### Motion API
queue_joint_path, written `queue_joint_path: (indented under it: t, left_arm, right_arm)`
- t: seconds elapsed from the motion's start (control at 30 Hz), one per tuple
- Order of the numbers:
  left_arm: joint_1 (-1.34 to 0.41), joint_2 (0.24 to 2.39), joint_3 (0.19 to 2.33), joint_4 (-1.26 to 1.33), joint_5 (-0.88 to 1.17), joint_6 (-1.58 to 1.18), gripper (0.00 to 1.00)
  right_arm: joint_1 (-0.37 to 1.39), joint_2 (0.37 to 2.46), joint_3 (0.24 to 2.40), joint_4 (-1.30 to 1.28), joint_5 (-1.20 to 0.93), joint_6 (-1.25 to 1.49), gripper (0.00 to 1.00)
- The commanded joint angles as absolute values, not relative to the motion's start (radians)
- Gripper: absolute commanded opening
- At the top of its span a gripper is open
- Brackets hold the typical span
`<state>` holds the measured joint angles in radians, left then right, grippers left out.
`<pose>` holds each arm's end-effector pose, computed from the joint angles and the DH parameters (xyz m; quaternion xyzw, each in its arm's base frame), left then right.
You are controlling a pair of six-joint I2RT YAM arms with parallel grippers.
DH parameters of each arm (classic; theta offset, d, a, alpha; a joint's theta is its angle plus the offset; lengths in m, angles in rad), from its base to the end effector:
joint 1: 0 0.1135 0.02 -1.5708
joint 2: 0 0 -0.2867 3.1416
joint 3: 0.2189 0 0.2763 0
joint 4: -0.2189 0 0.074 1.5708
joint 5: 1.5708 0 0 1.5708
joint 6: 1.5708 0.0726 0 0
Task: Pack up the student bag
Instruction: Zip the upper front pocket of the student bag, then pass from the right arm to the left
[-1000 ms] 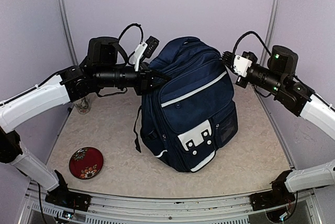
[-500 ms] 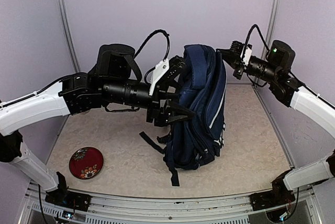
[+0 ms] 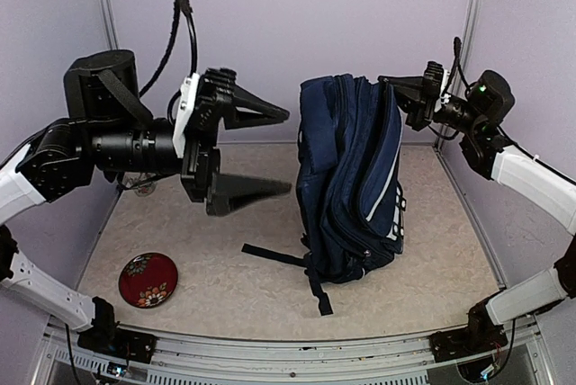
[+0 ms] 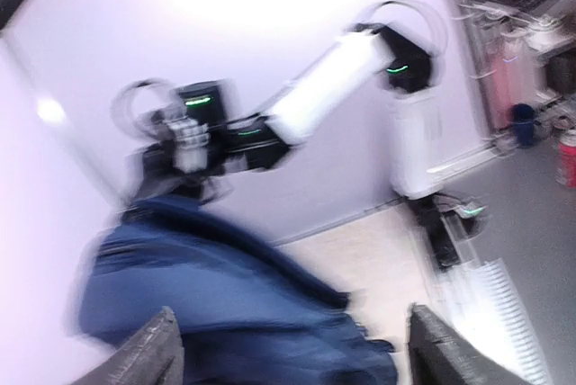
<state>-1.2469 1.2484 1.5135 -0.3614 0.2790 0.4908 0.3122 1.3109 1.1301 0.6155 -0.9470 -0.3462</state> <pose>0.0819 -0.3067 0.5002 0.6202 0.4020 -0.3414 0.5807 0.2940 0.1568 0.4501 -0.5185 0.3288 0.2325 0.7543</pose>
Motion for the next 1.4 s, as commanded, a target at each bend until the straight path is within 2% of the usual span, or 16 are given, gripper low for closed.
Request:
queue_joint_path:
  t: [0.0,0.03,0.1,0.23,0.37,0.5,0.67,0.8,1.03,1.1,1.23,1.3,1.37]
  left_arm:
    - [-1.003,1.222,1.467,-0.207,0.164,0.533,0.71]
    - [-0.93,1.234,1.457,-0.158,0.178,0.504,0.66]
    - [-0.818,1.293,1.455,-0.078,0.198,0.488,0.66]
    - [-0.73,1.514,1.586,-0.065,0.254,0.64,0.78]
    - [-0.793,1.674,1.75,-0.065,0.38,0.746,0.88]
    - [-0.898,1.711,1.741,0.0,0.388,0.909,0.98]
    - [-0.976,1.774,1.823,-0.048,0.407,0.939,0.99]
    - [-0.986,1.775,1.847,-0.048,0.508,0.882,0.99]
    - [-0.995,1.79,1.875,-0.109,0.536,0.86,0.99]
    - [-0.994,1.799,1.88,-0.132,0.5,0.858,0.94]
    - [-0.995,1.796,1.867,-0.199,0.47,0.879,0.7]
    - [-0.997,1.776,1.834,-0.202,0.459,0.893,0.51]
    - [-0.997,1.75,1.794,-0.179,0.428,0.919,0.26]
  right_arm:
    - [0.304,1.247,1.209,0.927,-0.945,-0.217,0.0]
    - [0.304,1.245,1.207,0.931,-0.948,-0.211,0.0]
    - [0.302,1.243,1.205,0.932,-0.961,-0.199,0.0]
    - [0.303,1.246,1.211,0.929,-0.983,-0.176,0.0]
    - [0.302,1.244,1.209,0.916,-0.99,-0.171,0.0]
    - [0.303,1.243,1.209,0.878,-0.992,-0.186,0.0]
    - [0.338,1.245,1.214,0.786,-0.977,-0.307,0.0]
    - [0.407,1.23,1.225,0.672,-0.942,-0.472,0.0]
    - [0.468,1.204,1.233,0.63,-0.951,-0.54,0.0]
    - [0.486,1.183,1.229,0.598,-0.938,-0.576,0.0]
    - [0.499,1.136,1.205,0.553,-0.901,-0.639,0.0]
    - [0.499,1.119,1.2,0.533,-0.883,-0.655,0.0]
    - [0.499,1.116,1.199,0.54,-0.853,-0.656,0.0]
